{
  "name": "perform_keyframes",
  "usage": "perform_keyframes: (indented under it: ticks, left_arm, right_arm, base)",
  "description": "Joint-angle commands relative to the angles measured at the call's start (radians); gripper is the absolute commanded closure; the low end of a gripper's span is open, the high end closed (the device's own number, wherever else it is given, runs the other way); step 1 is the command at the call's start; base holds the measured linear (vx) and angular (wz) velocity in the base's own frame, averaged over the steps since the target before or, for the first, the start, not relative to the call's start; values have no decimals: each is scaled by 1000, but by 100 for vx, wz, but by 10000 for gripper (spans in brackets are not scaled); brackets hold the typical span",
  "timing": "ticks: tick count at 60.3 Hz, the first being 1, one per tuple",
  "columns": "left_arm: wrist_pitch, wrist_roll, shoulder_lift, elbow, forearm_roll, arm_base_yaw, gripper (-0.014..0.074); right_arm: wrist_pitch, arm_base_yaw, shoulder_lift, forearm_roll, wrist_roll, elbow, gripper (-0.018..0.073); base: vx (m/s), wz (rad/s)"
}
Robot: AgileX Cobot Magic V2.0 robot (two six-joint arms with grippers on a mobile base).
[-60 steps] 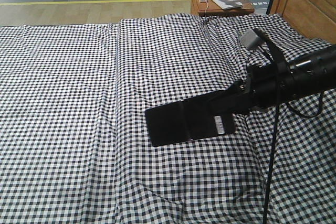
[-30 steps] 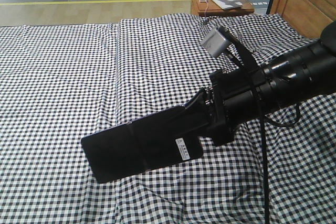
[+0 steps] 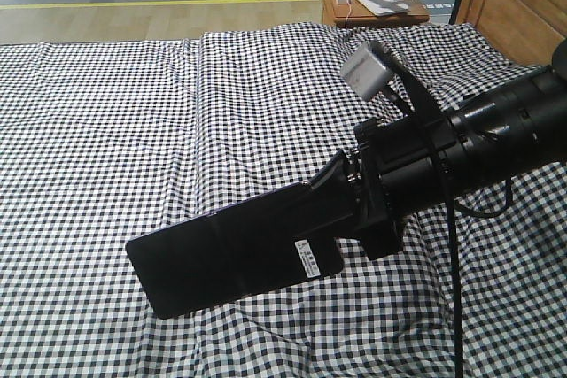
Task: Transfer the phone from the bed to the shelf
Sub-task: 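Lift the phone off the sheet with the right gripper, then drive the base away from the bed holding the phone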
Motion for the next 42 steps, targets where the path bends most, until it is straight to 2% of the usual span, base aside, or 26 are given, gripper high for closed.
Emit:
perform_keyframes:
  ticks: [1, 42]
  left_arm:
    - [-71, -4, -10, -26, -5, 0, 596]
    - [-71, -4, -10, -26, -5, 0, 596]
  right_arm:
    - [72, -1, -34, 87, -3, -26, 561]
    - [72, -2, -34, 87, -3, -26, 561]
  base:
    - [0, 0]
    - [0, 1]
